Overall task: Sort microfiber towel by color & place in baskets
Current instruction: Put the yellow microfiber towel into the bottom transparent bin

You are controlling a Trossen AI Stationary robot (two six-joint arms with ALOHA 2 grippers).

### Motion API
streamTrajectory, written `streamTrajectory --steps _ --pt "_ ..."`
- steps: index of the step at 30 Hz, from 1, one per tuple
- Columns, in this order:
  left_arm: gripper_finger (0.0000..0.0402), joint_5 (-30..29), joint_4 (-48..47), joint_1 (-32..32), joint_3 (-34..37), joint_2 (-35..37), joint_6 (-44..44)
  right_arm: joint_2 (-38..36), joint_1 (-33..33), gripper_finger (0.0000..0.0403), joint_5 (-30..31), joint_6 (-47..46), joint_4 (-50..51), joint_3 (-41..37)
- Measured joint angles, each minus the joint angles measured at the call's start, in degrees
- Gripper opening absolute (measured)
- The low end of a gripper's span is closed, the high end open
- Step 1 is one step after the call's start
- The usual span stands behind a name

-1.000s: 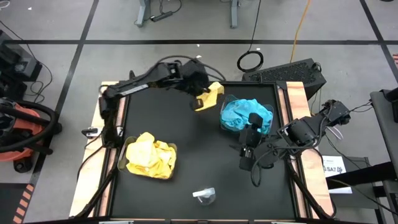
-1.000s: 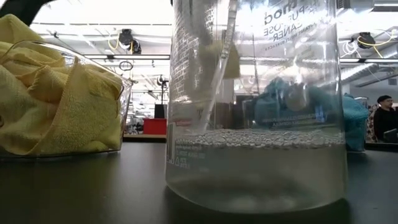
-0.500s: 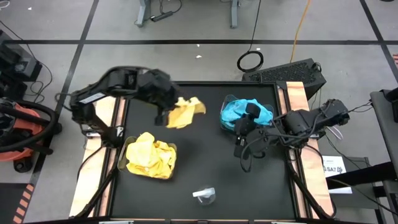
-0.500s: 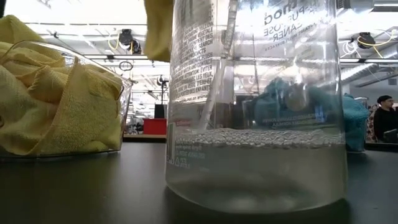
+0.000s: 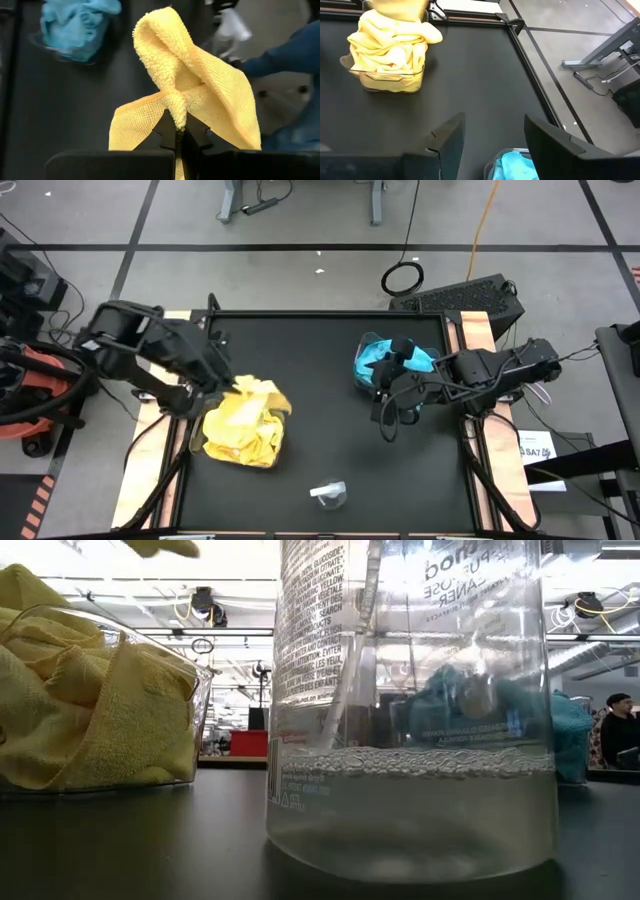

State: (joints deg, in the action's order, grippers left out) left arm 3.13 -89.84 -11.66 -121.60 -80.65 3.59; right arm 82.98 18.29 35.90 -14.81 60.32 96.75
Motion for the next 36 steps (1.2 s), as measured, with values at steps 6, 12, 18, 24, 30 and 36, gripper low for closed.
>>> streamTrajectory --steps 6,12,18,24,30,36 --pt "0.0003 1.44 -0.13 -7.18 0.00 2.13 7.58 0.00 -0.85 0.0196 -0.08 1.44 -0.55 0.01" --pt "0.0003 1.10 -0.15 -13.16 3.57 2.66 7.98 0.00 -1.43 0.0196 -0.22 2.48 -0.57 0.00" --pt "0.0003 0.57 -0.24 -14.14 15.25 4.19 6.55 0.00 -1.47 0.0196 -0.22 3.31 -0.67 0.00" --pt "0.0003 -0.22 -0.24 -13.40 29.36 7.95 3.36 0.00 -1.47 0.0196 -0.22 3.33 -0.71 0.00" --pt "0.0003 -0.61 4.76 -10.83 43.10 12.31 1.89 0.00 -1.45 0.0196 -0.78 2.39 -0.75 0.00" --pt "0.0003 1.46 12.23 -8.67 54.58 14.04 1.58 0.00 -1.43 0.0196 -1.88 1.88 -0.99 0.02"
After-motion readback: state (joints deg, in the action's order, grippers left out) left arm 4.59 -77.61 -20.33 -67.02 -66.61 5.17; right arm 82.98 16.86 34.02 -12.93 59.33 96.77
